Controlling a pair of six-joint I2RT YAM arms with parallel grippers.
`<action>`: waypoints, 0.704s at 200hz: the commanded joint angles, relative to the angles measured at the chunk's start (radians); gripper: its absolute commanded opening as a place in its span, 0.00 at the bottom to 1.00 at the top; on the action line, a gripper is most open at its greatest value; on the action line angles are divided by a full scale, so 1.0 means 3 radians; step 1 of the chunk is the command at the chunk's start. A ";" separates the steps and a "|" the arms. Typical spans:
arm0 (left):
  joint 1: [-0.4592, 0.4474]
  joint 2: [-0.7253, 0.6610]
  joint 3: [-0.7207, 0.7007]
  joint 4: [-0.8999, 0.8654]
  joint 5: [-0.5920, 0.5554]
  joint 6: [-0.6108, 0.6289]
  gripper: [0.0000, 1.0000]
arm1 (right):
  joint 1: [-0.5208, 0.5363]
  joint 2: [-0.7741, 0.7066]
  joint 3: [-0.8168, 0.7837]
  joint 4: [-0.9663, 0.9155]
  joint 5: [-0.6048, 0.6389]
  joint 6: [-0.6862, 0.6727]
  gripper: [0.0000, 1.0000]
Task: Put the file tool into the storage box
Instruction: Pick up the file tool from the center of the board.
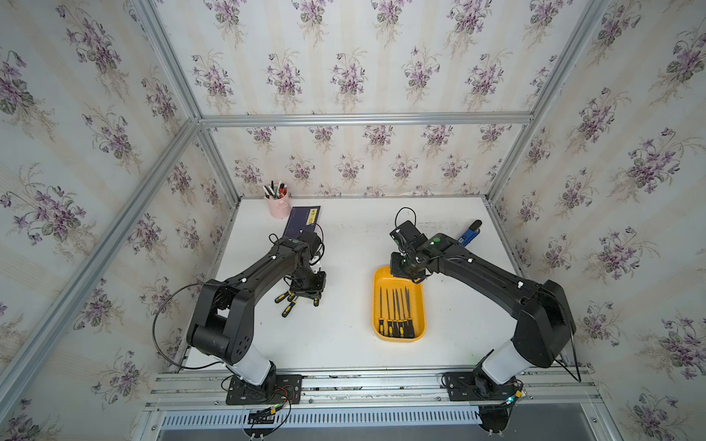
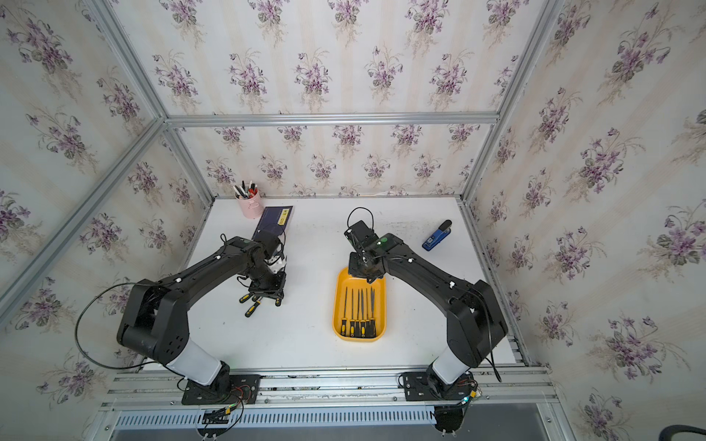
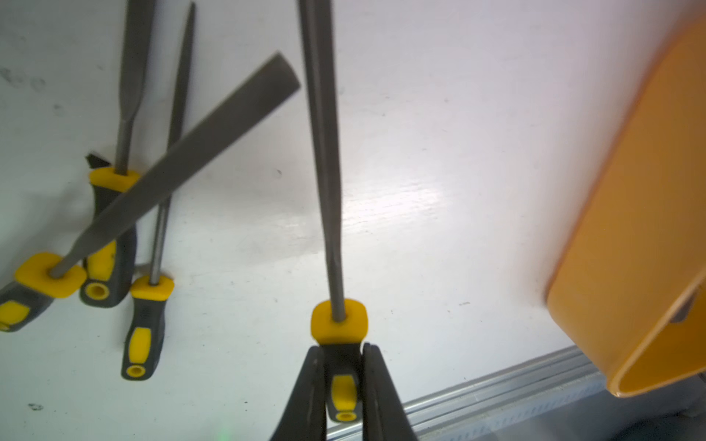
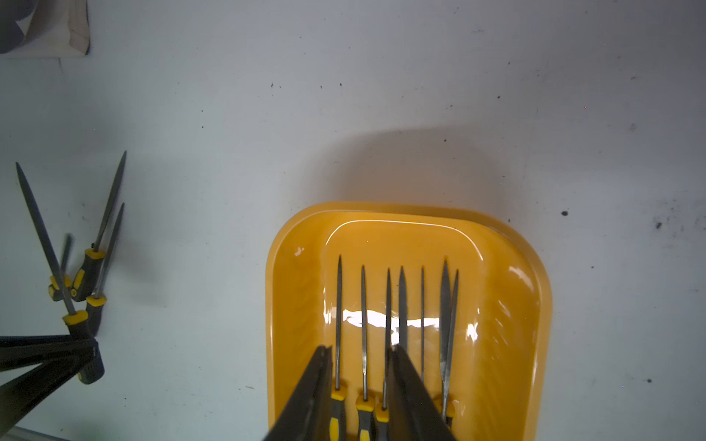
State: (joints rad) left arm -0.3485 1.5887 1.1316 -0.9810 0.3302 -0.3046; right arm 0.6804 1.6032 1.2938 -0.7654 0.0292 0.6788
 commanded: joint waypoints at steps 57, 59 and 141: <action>-0.0118 -0.0284 0.0358 -0.0290 0.0695 0.0163 0.00 | 0.0002 0.0013 0.0046 0.0302 -0.0307 0.0120 0.30; -0.0123 -0.0291 0.0364 -0.0285 0.0717 0.0164 0.00 | 0.0001 0.0012 0.0045 0.0322 -0.0326 0.0125 0.30; -0.0503 -0.0296 0.0664 -0.0158 0.1552 0.0266 0.00 | -0.0008 -0.0027 -0.0073 0.1363 -0.0830 0.0471 0.38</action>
State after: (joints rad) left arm -0.4683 1.4895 1.3079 -1.0313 0.7277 -0.2504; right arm 0.6796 1.5970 1.2655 -0.4831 -0.1806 0.7803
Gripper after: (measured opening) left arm 0.158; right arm 0.379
